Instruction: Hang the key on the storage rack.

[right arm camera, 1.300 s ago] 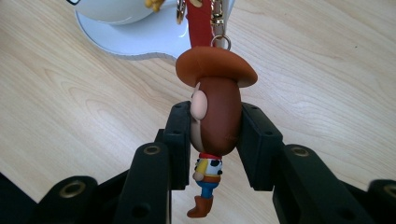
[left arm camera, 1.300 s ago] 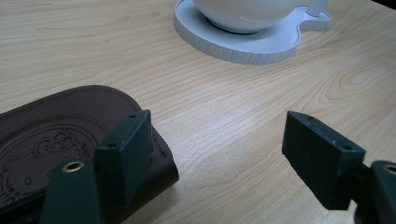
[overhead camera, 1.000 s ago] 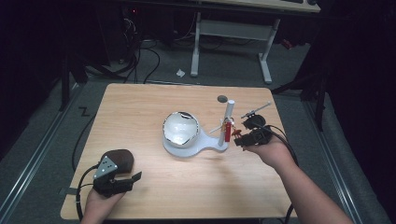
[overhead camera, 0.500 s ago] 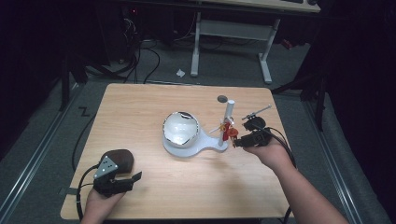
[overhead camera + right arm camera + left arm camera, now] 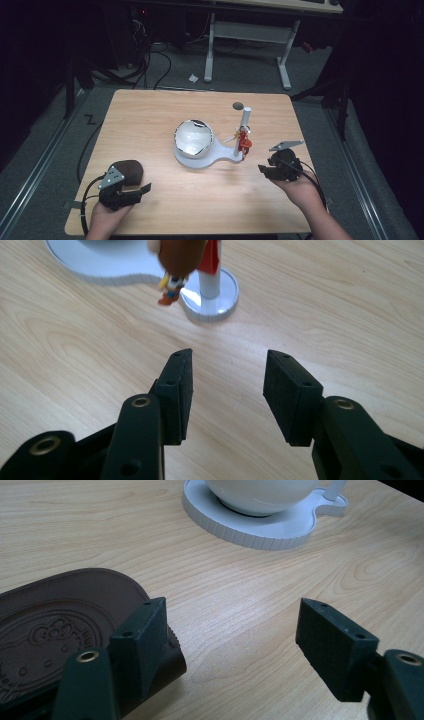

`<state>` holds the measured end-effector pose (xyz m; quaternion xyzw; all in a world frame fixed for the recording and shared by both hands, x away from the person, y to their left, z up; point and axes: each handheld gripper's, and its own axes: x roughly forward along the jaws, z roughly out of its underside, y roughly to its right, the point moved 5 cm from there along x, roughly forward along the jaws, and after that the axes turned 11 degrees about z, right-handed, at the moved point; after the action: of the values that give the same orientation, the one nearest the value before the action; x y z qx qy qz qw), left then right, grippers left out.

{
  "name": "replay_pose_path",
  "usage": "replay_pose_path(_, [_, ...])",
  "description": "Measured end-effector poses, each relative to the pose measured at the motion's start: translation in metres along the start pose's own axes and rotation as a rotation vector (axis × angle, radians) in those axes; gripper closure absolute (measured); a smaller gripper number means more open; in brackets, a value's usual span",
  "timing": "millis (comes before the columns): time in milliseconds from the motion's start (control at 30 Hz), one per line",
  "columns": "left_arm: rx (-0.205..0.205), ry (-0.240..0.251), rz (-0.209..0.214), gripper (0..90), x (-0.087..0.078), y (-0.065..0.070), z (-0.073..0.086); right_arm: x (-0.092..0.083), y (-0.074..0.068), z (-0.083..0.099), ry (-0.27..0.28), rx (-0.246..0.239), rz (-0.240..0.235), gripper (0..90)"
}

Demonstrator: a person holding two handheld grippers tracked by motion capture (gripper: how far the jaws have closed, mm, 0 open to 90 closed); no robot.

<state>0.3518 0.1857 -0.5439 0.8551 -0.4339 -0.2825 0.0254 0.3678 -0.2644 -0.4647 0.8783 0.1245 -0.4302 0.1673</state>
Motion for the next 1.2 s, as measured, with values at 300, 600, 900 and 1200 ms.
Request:
replay_pose_path(300, [-0.002, -0.003, -0.006, 31.4, -0.002, 0.0, -0.002, 0.017, 0.005, 0.045, 0.072, 0.123, -0.014, 55.6])
replay_pose_path(600, [0.015, -0.009, -0.001, 35.8, -0.01, -0.004, -0.006, 0.022, -0.011, 0.09, 0.228, 0.265, -0.042, 52.5])
replay_pose_path(900, [0.027, -0.028, -0.029, 35.0, -0.013, -0.014, -0.003, 0.02, -0.016, 0.091, 0.255, 0.159, -0.011, 52.1])
replay_pose_path(1200, [0.032, -0.038, -0.087, 36.5, -0.023, -0.028, -0.002, 0.03, -0.027, 0.091, 0.224, 0.096, -0.026, 52.2])
